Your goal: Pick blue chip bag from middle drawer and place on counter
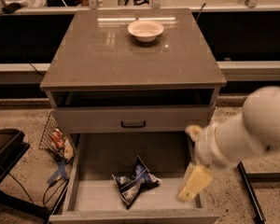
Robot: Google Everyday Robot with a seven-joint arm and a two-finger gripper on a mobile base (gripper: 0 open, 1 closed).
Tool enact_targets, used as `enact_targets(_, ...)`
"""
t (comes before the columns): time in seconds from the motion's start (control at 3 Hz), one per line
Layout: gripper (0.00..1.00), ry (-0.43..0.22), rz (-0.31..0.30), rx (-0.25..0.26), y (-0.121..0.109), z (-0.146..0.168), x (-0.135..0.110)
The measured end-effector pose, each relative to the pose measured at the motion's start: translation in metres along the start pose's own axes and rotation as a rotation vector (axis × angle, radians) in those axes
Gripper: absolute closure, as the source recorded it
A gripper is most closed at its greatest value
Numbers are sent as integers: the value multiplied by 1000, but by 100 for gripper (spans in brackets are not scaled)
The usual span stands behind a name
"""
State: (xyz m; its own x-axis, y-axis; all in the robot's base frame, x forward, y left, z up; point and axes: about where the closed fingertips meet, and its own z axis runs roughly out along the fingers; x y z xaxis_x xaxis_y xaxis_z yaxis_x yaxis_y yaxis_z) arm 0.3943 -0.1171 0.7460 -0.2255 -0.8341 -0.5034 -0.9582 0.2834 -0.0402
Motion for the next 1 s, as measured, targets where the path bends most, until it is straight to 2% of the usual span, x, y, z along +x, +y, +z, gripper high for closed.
enact_targets(0.33,0,-75,26,3,9,56,24)
enact_targets(0.67,0,-98,29,78,-10,60,21)
enact_targets(1.0,0,-98,29,79,-10,60,21)
